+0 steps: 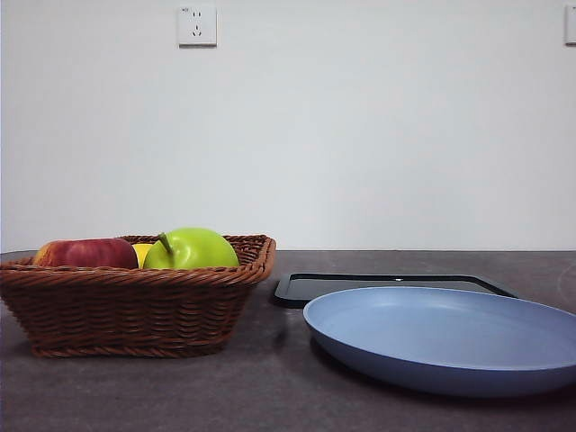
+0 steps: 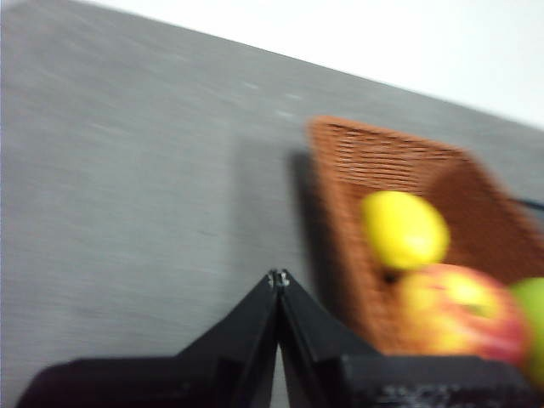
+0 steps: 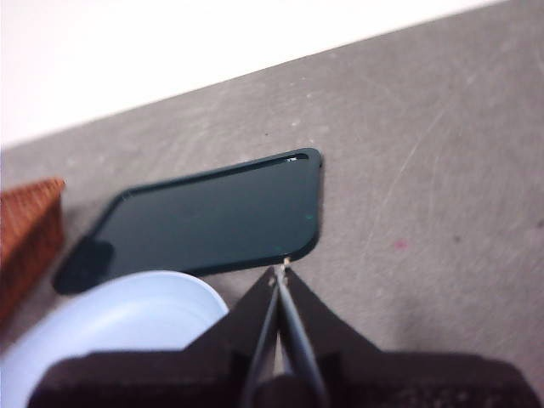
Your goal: Take the lemon from the basket,put the lemon in the plate,hand out the plate
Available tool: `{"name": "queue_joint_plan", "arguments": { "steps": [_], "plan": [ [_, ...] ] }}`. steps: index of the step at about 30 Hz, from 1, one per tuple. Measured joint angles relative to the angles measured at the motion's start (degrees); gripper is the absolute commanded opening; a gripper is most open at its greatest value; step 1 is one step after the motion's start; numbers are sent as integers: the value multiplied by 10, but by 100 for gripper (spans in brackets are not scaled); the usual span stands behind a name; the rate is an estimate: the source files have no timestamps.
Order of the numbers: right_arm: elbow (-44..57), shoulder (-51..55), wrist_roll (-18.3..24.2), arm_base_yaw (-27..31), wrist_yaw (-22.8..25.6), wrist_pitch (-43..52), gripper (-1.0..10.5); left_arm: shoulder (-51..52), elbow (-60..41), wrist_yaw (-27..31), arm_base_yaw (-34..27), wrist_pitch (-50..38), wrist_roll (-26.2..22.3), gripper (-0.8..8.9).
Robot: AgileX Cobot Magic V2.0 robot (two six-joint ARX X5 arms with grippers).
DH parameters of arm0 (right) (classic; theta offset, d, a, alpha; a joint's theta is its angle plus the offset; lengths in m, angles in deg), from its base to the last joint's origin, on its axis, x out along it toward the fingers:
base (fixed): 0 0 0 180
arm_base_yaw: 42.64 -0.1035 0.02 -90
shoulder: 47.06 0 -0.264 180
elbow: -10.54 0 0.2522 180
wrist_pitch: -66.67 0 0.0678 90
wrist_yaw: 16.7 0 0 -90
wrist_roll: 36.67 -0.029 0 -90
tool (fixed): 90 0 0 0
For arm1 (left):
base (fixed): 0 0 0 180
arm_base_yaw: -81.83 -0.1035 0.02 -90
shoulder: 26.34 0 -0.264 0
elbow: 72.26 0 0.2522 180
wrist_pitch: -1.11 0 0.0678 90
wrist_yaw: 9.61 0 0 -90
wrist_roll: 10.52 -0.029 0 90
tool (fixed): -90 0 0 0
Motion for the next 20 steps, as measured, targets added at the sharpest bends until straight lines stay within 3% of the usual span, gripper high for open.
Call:
{"name": "queue_joint_plan", "arguments": {
  "steps": [4,7,16,20],
  "plan": [
    [1,0,-72,0,-2,3,3,0,0,-62,0,-19,31,7],
    [0,0,-98,0,-13,3,3,0,1,-80,0,-37,41,7],
    [-109,-63,-118,0,-32,-74,3,-80,119,-80,0,1,55,7],
    [-173,-118,-110,0,-32,-105,3,-158,189,-101,0,23,37,7]
  ]
}}
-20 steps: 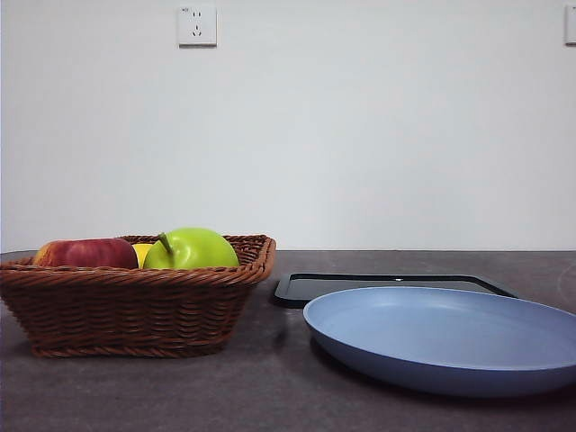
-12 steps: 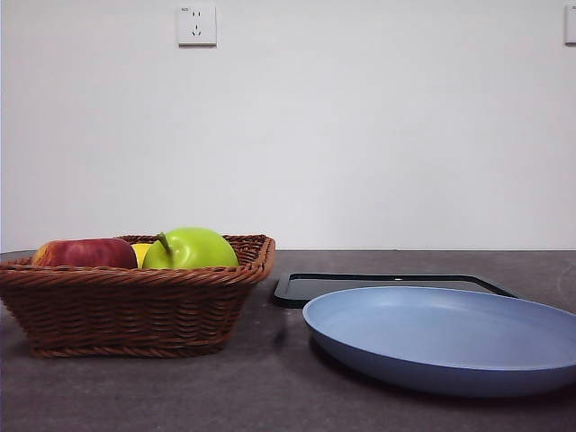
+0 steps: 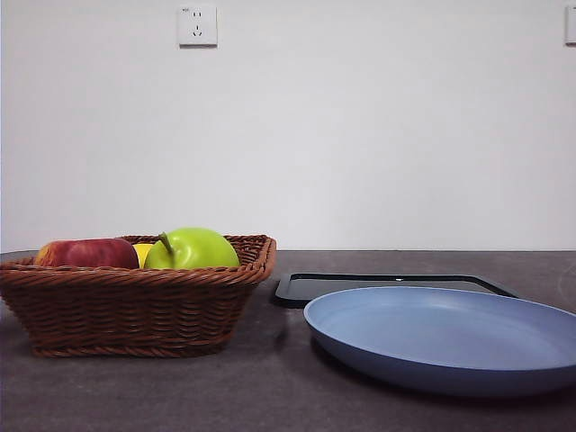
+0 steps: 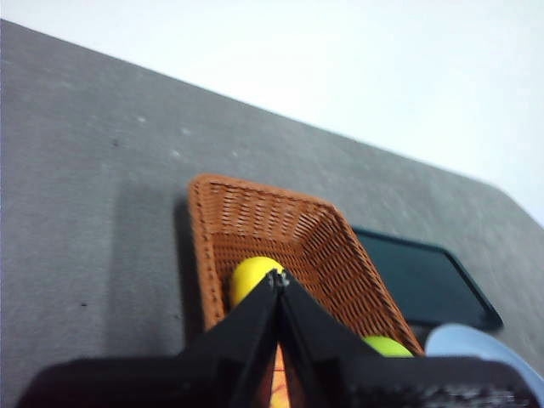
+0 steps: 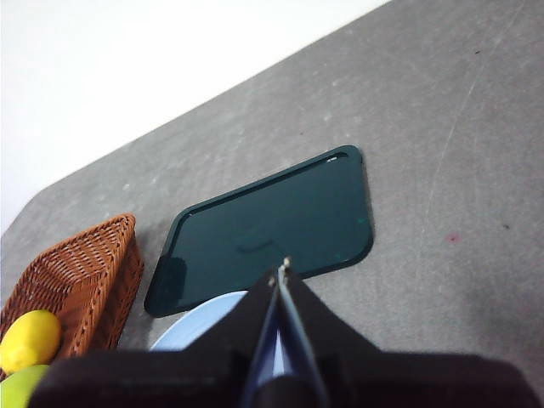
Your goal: Take the lemon from the basket,put the lemon in the plate,hand out the plate
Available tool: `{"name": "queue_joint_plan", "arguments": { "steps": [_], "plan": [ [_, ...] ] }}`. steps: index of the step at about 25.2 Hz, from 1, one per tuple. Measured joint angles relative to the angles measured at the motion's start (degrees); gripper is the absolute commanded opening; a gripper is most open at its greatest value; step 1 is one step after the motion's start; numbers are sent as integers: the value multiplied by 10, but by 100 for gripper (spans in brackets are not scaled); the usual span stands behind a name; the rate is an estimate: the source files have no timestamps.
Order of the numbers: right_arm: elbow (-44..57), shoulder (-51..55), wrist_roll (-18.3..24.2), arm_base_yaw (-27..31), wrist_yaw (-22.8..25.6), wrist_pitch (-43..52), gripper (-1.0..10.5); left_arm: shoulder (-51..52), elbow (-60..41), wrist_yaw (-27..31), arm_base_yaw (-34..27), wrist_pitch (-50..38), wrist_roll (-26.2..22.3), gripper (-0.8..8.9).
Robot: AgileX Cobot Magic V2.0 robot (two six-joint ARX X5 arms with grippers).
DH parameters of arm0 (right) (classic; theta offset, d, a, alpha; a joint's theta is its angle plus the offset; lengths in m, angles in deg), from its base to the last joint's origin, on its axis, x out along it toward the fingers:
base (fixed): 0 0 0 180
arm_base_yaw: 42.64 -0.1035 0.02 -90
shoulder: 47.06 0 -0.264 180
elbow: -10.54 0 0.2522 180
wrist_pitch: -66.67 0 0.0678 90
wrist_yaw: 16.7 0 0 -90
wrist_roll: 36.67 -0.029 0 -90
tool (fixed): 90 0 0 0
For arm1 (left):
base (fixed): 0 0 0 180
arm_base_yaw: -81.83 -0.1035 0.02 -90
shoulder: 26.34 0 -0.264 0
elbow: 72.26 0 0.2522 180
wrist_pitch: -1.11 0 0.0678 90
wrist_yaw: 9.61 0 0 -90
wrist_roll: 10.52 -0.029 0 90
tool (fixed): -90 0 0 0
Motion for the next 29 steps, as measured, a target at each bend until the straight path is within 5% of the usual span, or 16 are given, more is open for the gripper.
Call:
{"name": "queue_joint_plan", "arguments": {
  "steps": [15,21,23,25,29],
  "plan": [
    [-253,-236,141,0,-7,-184,3,-276,250,-184,2,177,-139,6],
    [-293,-358,214,0,-106,-259,23,-341,306,-198,18,259,-195,10],
    [-293,-383,220,0,-108,-266,95,-341,306,-198,20,259,-204,62],
    [-293,-406,221,0,-107,-269,220,-341,306,-198,20,259,-208,250],
    [-293,-451,222,0,-102,-271,337,-341,306,-168,20,259,-207,317]
  ]
}}
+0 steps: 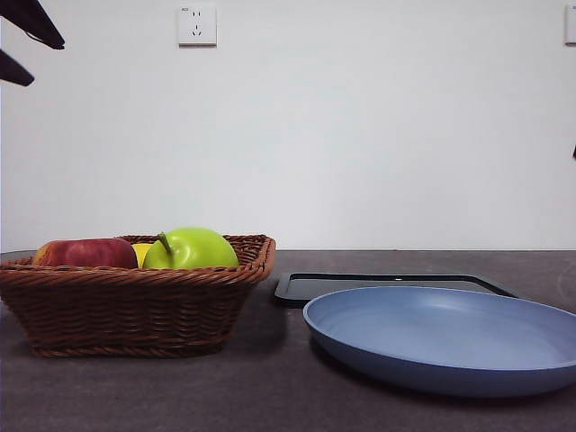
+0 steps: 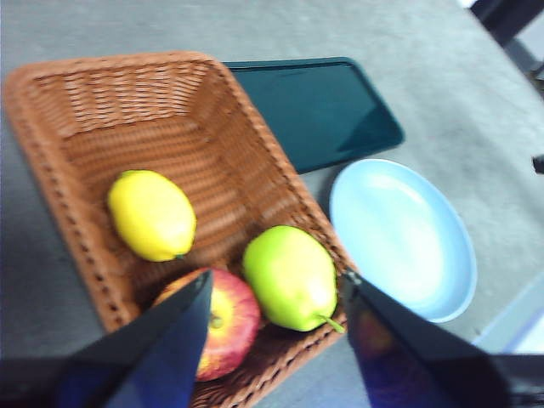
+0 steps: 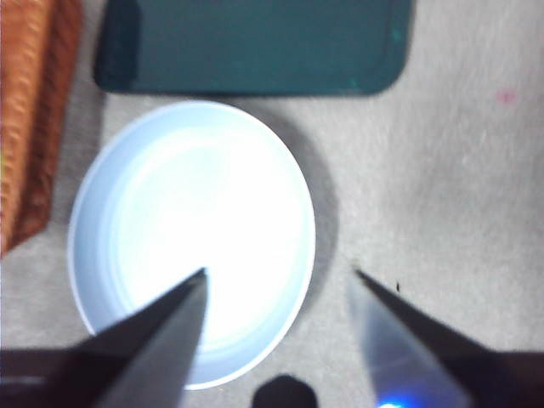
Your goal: Take the lemon from the basket,put the lemon in the plate,hand out the plate
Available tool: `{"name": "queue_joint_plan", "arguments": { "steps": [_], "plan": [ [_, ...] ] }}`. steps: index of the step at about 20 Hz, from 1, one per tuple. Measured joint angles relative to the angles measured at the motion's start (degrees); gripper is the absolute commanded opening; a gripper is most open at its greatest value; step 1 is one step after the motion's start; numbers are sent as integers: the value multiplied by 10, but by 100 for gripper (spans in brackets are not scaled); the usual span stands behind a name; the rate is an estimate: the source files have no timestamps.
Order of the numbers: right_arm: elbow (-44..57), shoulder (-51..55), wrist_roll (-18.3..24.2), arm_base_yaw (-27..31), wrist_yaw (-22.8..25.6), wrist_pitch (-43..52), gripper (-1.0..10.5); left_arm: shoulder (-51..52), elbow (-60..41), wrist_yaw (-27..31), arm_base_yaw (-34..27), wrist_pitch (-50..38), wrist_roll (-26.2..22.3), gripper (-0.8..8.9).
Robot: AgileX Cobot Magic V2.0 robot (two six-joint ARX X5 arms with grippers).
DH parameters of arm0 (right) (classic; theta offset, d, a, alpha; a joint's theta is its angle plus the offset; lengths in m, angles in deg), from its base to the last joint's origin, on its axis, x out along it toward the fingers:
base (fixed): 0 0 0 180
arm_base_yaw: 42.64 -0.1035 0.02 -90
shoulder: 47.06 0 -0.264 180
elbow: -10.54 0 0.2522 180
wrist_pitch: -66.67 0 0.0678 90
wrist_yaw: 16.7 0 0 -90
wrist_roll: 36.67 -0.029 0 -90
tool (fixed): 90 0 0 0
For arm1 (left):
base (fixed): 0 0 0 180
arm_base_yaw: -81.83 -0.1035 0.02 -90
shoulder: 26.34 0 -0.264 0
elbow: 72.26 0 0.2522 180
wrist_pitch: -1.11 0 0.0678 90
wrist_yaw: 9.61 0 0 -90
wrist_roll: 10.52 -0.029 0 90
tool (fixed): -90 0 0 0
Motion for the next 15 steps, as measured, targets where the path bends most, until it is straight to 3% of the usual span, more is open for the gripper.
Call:
{"name": "queue_joint_plan", "arguments": {
  "steps": [15],
  "plan": [
    [0,-272,4,-42,-3,76,231,0,0,-1,0,-1,5,339]
  ]
}}
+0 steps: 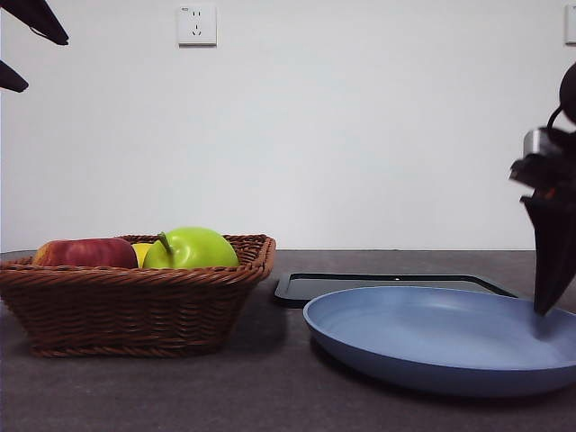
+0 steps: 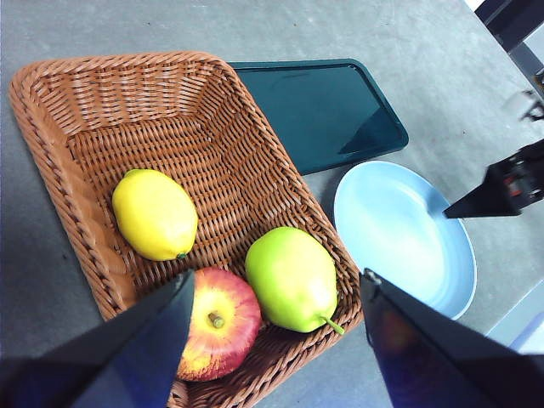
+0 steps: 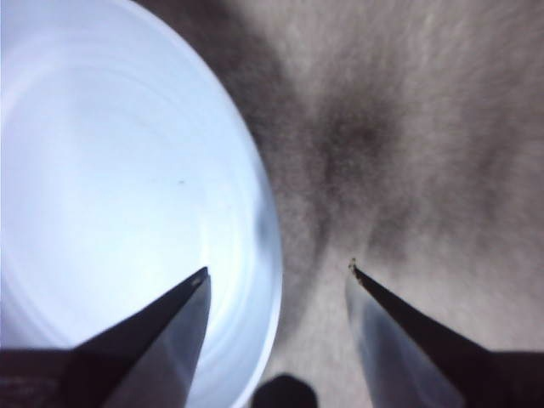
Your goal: Take the lemon from the basket,put the lemon in the plate,hand out the plate
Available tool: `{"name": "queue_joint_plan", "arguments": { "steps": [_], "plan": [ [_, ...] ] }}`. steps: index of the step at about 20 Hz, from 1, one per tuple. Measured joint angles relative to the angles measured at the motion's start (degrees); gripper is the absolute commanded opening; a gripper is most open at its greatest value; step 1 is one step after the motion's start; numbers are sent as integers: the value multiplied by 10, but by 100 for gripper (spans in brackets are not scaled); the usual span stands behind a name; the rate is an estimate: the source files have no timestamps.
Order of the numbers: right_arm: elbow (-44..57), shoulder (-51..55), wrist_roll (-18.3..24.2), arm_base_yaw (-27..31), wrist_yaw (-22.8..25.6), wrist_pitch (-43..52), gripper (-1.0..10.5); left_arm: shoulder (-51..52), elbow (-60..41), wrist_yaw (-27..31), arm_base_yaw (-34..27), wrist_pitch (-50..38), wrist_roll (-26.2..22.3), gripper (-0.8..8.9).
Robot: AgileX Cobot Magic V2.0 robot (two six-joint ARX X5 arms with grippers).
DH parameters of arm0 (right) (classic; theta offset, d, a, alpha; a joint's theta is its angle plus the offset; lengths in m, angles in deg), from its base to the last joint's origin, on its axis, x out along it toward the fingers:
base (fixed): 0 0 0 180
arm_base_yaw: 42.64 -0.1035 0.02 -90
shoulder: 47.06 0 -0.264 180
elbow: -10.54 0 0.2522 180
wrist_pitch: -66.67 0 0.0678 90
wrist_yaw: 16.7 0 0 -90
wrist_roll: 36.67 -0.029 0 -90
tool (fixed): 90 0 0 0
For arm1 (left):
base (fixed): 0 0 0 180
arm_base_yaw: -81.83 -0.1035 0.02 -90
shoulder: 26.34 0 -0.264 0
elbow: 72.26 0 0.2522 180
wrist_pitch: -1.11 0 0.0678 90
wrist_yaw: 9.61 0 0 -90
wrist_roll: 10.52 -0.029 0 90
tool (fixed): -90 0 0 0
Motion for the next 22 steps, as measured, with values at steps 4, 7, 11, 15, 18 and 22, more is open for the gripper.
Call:
{"name": "queue_joint_plan", "arguments": {
  "steps": [4,7,11,15,18,22],
  "plan": [
    [0,-16,-2,-3,0,11,46,0,0,0,0,0,0,339],
    [0,-16,-2,-3,0,13,3,0,0,0,0,0,0,339],
    [-1,-9,-6,-3,-4,12,3,0,0,0,3,1,0,339],
    [-1,68,-8,-2,-24,-4,3,-5,2,23,34,1,24,342],
    [-1,146,-9,-2,-25,-36,3,-42,30,83,71,1,37,342],
    [-1,242,-8,-2,-25,-57,3,-128,100,223,126,16,41,342]
  ]
}}
